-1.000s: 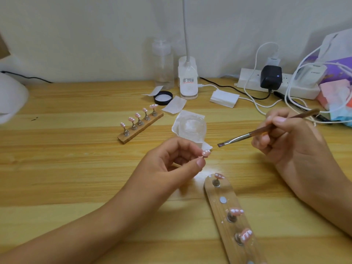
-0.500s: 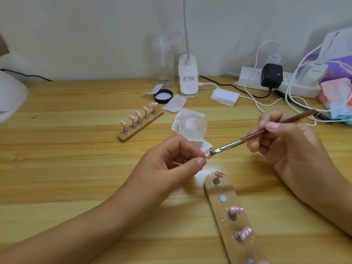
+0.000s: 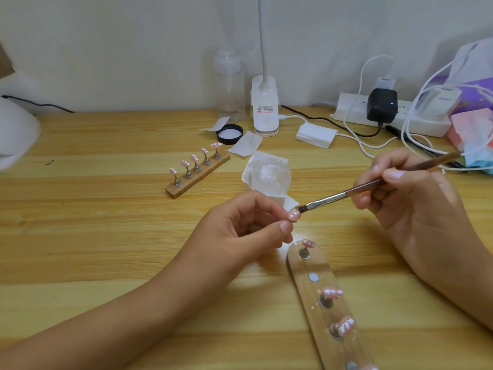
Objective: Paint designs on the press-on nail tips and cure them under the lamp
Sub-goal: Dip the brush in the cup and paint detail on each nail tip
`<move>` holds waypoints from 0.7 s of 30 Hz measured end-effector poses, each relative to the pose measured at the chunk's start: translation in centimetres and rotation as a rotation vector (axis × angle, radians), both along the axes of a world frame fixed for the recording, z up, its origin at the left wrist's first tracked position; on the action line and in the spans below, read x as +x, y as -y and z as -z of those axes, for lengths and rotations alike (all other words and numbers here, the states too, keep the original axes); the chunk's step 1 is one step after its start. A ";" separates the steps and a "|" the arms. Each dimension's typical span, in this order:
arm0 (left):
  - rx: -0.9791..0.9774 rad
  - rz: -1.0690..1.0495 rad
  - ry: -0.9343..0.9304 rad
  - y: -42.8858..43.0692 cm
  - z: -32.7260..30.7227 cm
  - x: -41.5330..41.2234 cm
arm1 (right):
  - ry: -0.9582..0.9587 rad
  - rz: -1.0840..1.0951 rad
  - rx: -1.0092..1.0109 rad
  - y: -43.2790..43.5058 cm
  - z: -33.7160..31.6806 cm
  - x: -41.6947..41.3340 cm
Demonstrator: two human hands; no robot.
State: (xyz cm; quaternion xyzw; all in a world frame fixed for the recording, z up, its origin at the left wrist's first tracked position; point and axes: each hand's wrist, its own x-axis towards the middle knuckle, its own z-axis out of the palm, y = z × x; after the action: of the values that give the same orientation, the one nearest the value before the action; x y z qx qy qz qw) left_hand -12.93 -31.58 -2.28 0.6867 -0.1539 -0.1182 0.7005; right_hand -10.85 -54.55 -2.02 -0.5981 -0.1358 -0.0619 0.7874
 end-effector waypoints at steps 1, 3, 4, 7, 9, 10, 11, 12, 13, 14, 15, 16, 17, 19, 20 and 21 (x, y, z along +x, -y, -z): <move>-0.004 0.003 -0.003 0.0 0.0 0.0 | 0.005 -0.010 -0.006 0.0 0.0 0.0; -0.010 0.003 -0.008 0.0 -0.1 0.0 | 0.022 -0.025 -0.018 -0.1 0.0 -0.1; -0.012 0.002 -0.010 0.0 -0.1 0.0 | 0.029 -0.027 -0.024 -0.1 0.0 -0.2; -0.024 0.002 -0.022 0.0 -0.2 0.0 | 0.058 -0.010 -0.064 0.0 0.2 -0.3; -0.027 0.004 -0.031 0.0 -0.3 0.0 | 0.096 0.017 -0.113 0.0 0.2 -0.4; -0.025 0.008 -0.033 0.0 -0.3 0.0 | 0.111 0.035 -0.133 0.0 0.3 -0.4; -0.023 0.014 -0.032 0.1 -0.3 -0.1 | 0.118 0.052 -0.139 0.0 0.3 -0.4; -0.022 0.019 -0.033 0.1 -0.3 -0.1 | 0.115 0.063 -0.128 0.1 0.2 -0.4; -0.023 0.021 -0.035 0.2 -0.3 -0.2 | 0.102 0.068 -0.105 0.1 0.2 -0.3; -0.024 0.019 -0.036 0.2 -0.3 -0.2 | 0.078 0.073 -0.074 0.0 0.1 -0.2; -0.021 0.016 -0.033 0.2 -0.3 -0.2 | 0.046 0.079 -0.040 0.0 0.1 -0.1; -0.015 0.012 -0.027 0.1 -0.3 -0.2 | 0.015 0.083 -0.011 0.0 0.1 0.0; -0.008 0.011 -0.020 0.1 -0.3 -0.2 | -0.010 0.083 0.009 0.0 0.1 0.1; 0.000 0.016 -0.008 0.1 -0.3 -0.2 | -0.035 0.071 0.017 -0.2 0.0 0.1; 0.001 0.017 -0.003 0.1 -0.3 -0.1 | -0.037 0.061 0.010 -0.3 0.0 0.1; 0.001 0.019 0.000 0.1 -0.2 -0.1 | -0.034 0.049 0.002 -0.3 0.0 0.0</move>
State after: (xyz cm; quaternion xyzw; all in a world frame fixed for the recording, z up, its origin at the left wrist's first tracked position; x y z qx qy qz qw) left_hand -13.05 -31.66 -2.04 0.6858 -0.1603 -0.1249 0.6989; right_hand -10.83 -54.23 -1.98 -0.6016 -0.1079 -0.0710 0.7883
